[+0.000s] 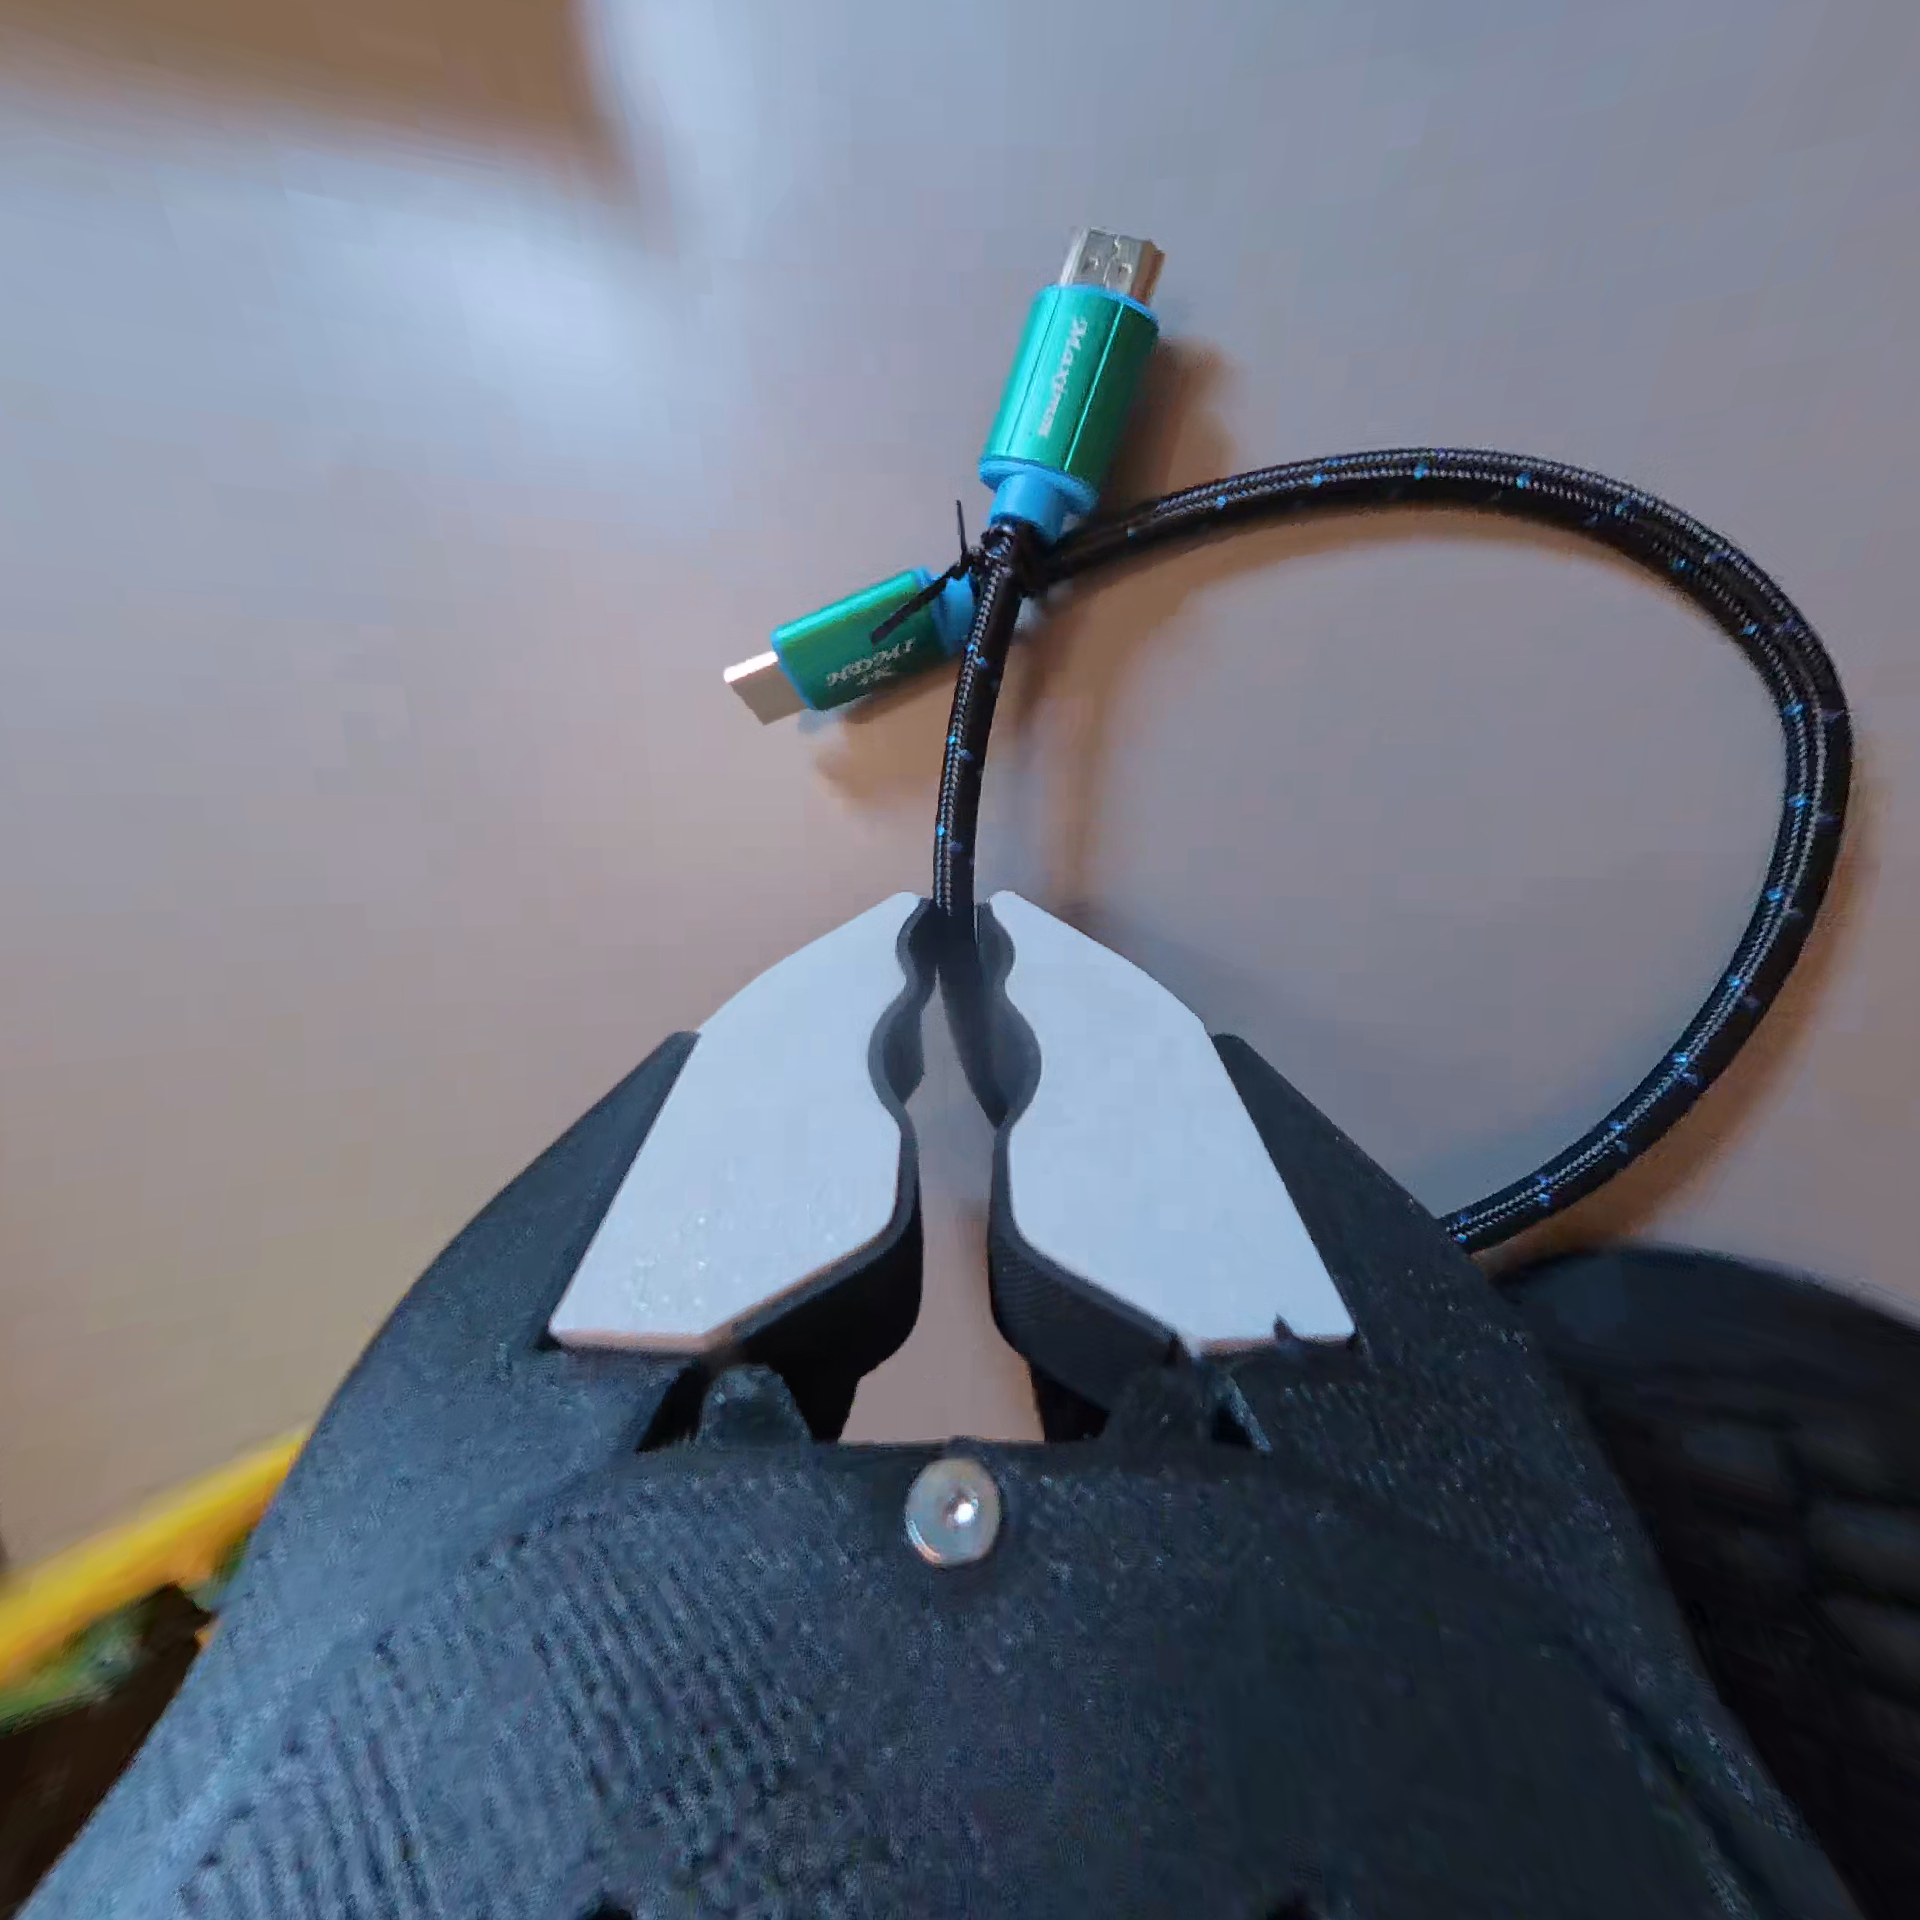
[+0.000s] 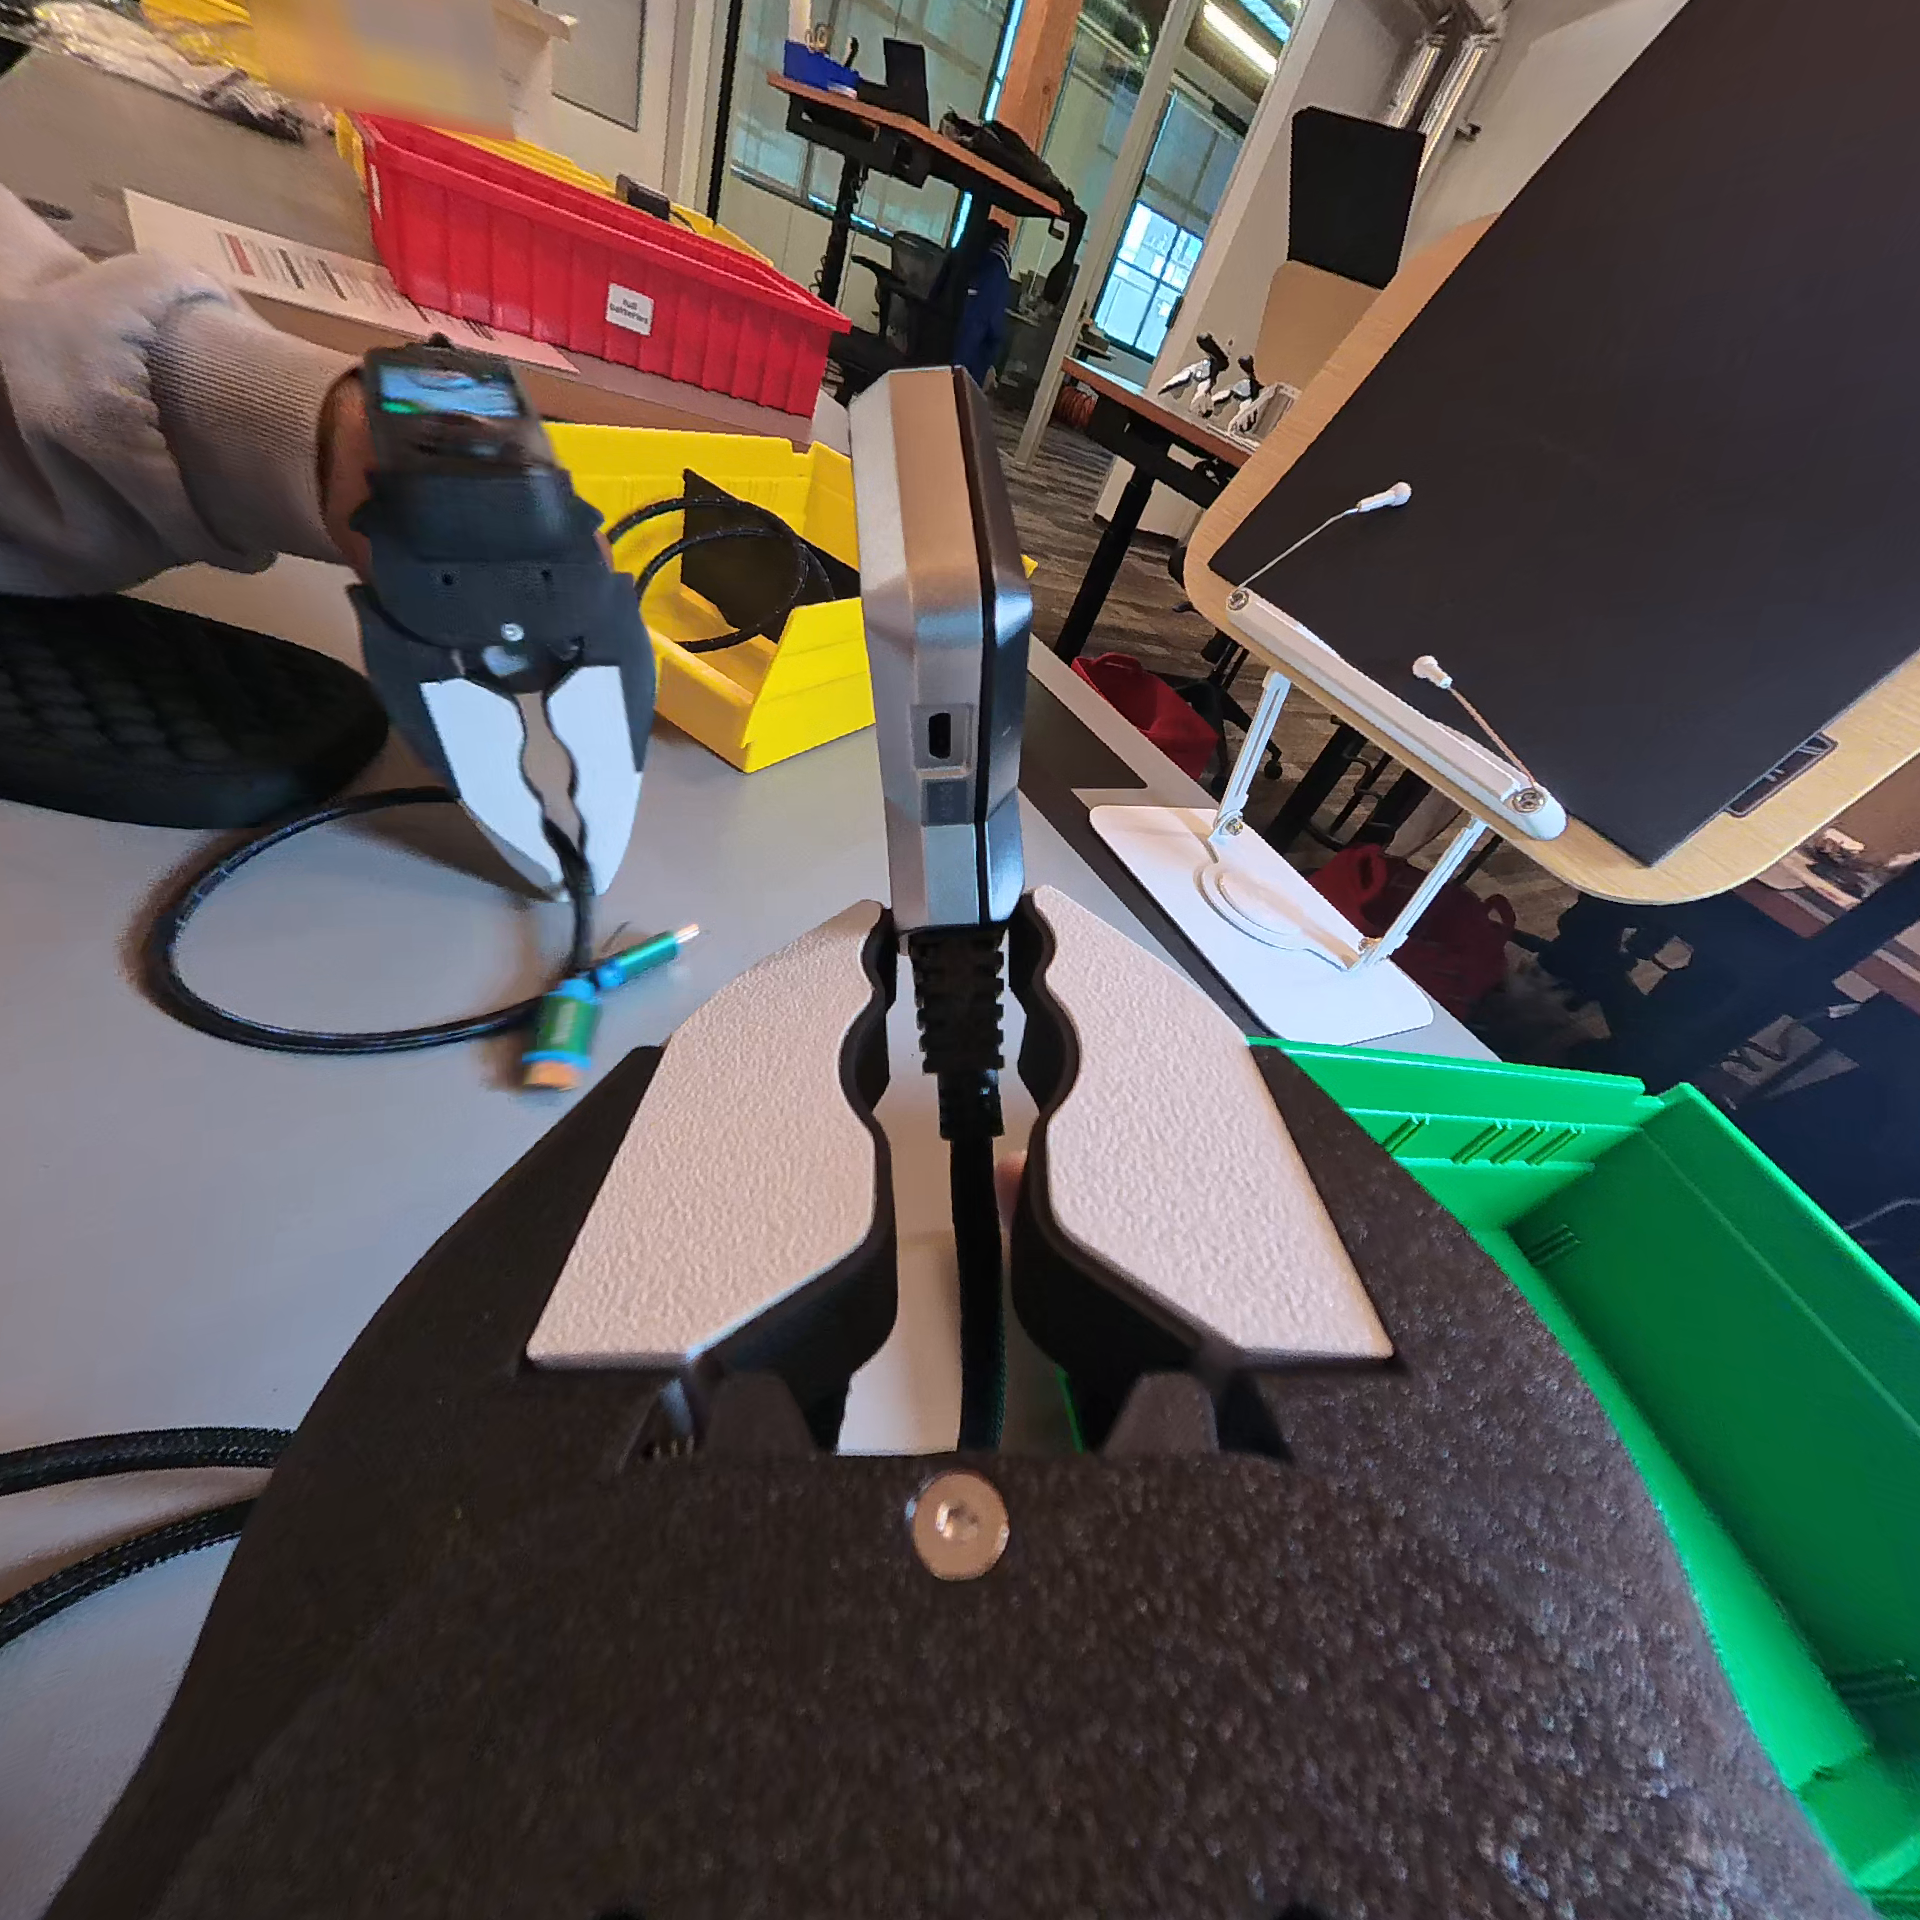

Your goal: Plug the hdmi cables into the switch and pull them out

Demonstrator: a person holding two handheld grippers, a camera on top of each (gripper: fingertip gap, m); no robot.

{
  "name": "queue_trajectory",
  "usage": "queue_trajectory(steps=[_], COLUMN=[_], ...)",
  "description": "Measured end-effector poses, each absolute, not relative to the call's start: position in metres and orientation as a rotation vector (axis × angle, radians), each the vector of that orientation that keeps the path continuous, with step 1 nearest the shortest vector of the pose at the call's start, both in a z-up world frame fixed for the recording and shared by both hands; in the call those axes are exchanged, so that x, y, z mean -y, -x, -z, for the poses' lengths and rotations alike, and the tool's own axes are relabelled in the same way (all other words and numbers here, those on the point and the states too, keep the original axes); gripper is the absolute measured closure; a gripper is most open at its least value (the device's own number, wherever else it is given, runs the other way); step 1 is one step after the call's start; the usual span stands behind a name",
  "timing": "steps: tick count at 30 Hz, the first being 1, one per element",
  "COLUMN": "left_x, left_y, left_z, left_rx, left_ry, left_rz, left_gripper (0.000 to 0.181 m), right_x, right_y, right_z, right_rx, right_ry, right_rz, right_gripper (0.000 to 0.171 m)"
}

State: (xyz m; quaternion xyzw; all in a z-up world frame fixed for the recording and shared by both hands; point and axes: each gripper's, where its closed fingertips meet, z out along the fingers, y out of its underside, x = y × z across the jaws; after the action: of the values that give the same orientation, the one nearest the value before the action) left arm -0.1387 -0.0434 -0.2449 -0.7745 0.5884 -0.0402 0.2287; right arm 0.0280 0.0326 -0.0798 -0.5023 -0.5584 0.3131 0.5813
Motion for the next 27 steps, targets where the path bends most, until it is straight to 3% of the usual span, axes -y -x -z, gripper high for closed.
queue_trajectory(steps=[5,8,12,17,23,27], left_x=[0.041,0.006,-0.001,0.049,0.051,0.059], left_y=[0.105,0.084,0.058,0.03,0.044,0.082], left_z=[0.236,0.212,0.189,0.216,0.245,0.236], left_rx=[-1.982,-1.849,-1.514,-1.356,-1.534,-1.549], left_ry=[1.753,1.701,1.855,2.094,2.076,2.138], left_rz=[0.006,-0.178,0.024,0.464,0.248,0.216], left_gripper=[0.174,0.162,0.155,0.143,0.172,0.169], right_x=[-0.033,-0.033,-0.033,-0.034,-0.031,-0.035], right_y=[-0.027,-0.029,-0.031,-0.032,-0.03,-0.031], right_z=[0.081,0.079,0.078,0.079,0.078,0.083], right_rx=[1.296,1.295,1.292,1.293,1.292,1.29], right_ry=[1.182,1.177,1.174,1.178,1.173,1.192], right_rz=[-0.75,-0.739,-0.742,-0.75,-0.737,-0.742], right_gripper=[0.151,0.151,0.15,0.15,0.151,0.15])
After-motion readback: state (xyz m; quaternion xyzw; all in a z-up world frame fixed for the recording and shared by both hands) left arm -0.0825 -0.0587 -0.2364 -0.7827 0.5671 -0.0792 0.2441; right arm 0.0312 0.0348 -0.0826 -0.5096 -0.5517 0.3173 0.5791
